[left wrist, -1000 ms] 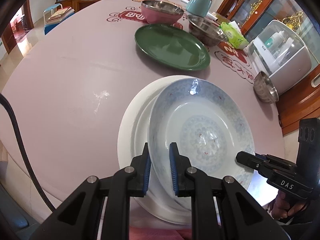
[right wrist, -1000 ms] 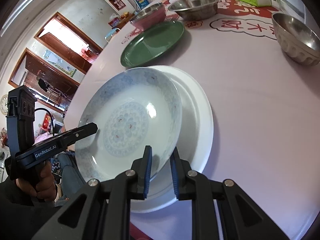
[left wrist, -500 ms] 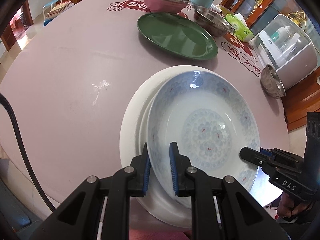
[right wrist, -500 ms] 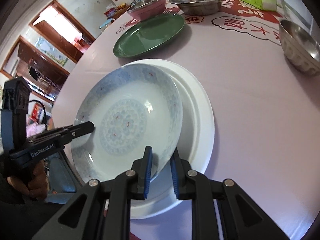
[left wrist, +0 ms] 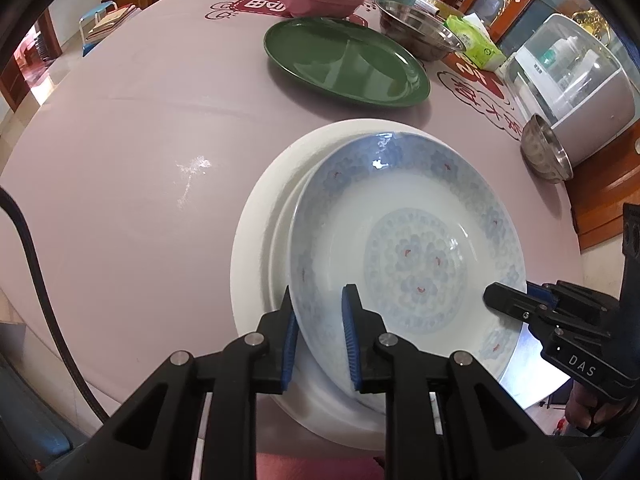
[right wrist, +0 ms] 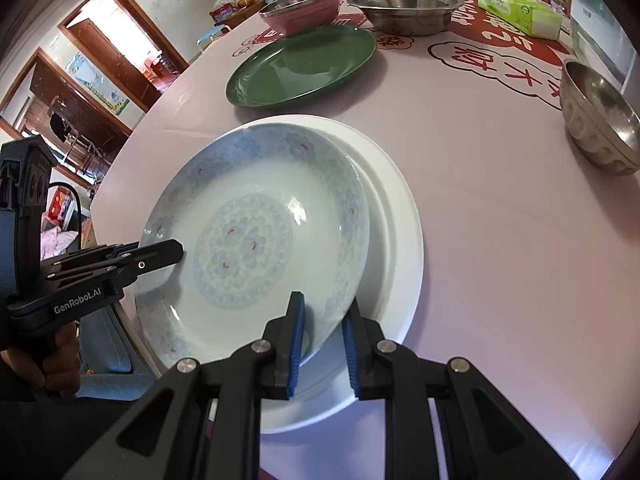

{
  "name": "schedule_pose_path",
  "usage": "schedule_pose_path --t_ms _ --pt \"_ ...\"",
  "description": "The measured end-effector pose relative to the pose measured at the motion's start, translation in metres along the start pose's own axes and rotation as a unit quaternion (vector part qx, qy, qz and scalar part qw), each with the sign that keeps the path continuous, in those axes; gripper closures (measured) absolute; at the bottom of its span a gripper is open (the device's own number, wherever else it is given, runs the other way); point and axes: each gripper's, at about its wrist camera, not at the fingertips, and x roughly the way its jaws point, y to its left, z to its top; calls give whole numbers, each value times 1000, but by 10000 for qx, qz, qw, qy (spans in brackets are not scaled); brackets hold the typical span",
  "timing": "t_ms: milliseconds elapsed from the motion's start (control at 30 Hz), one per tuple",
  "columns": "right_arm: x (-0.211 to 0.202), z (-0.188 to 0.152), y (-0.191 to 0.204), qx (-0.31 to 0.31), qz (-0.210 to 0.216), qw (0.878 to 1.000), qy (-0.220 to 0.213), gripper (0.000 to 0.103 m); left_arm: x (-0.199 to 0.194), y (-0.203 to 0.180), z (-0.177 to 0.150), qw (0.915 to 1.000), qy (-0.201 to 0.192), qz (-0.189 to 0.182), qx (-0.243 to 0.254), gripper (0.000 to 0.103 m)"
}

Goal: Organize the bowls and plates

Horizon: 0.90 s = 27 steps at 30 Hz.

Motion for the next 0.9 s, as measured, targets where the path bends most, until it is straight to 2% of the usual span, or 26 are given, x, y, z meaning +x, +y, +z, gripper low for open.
schedule_pose_path --t_ms 367,600,700,733,833,900 --pt "-1 2 -3 -44 120 9999 92 80 2 -8 4 9998 174 104 61 75" --pt "-4 5 -1 -67 227 9994 254 72 -5 -15 6 9994 231 171 192 55" --pt "-6 8 1 -87 223 9990 370 68 -8 -16 8 9991 266 240 226 54" --pt "-8 9 2 -116 182 9990 379 65 -9 -16 9 9991 284 239 222 54" --pt "-17 15 6 -232 115 9993 261 47 -13 -13 10 9989 357 260 181 54" --pt "-24 19 7 -271 99 9994 166 42 -15 -12 12 9986 389 314 185 53"
